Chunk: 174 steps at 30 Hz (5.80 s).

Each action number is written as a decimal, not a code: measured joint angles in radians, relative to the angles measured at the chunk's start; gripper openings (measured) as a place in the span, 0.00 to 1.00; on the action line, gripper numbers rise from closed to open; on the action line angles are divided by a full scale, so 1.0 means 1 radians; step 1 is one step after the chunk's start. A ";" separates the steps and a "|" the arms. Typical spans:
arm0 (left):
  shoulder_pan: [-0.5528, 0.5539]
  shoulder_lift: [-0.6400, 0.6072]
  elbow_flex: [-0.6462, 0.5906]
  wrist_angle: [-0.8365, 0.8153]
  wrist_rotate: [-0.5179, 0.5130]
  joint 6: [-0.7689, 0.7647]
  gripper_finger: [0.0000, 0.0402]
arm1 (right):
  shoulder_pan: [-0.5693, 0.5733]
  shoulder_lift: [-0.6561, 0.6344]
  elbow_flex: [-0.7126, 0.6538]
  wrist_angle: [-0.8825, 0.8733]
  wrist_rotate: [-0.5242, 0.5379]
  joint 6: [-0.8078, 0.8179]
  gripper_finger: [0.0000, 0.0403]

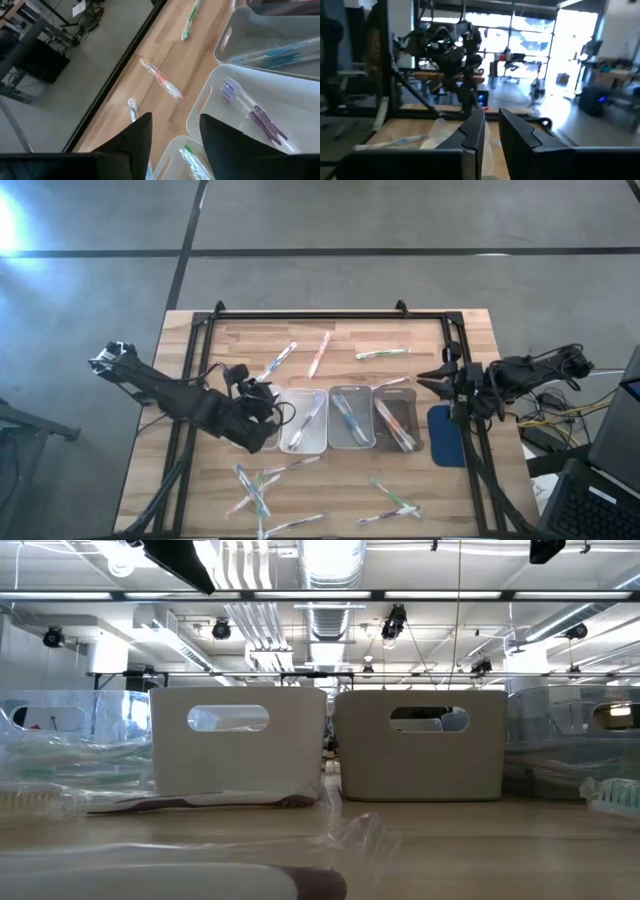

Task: Pick & Place Toothbrushes
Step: Put the orange toothbrush into the black bin

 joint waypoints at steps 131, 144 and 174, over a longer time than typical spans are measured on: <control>0.814 0.511 0.164 0.643 0.774 0.470 0.00 | -0.314 0.377 0.146 -0.211 0.128 -0.004 0.26; 0.696 0.487 0.164 0.586 0.554 0.987 0.00 | -0.349 0.376 0.164 -0.246 0.227 0.096 0.24; 0.441 0.486 0.164 1.070 0.266 2.018 0.00 | -0.559 0.375 0.176 -0.442 -0.356 0.262 0.42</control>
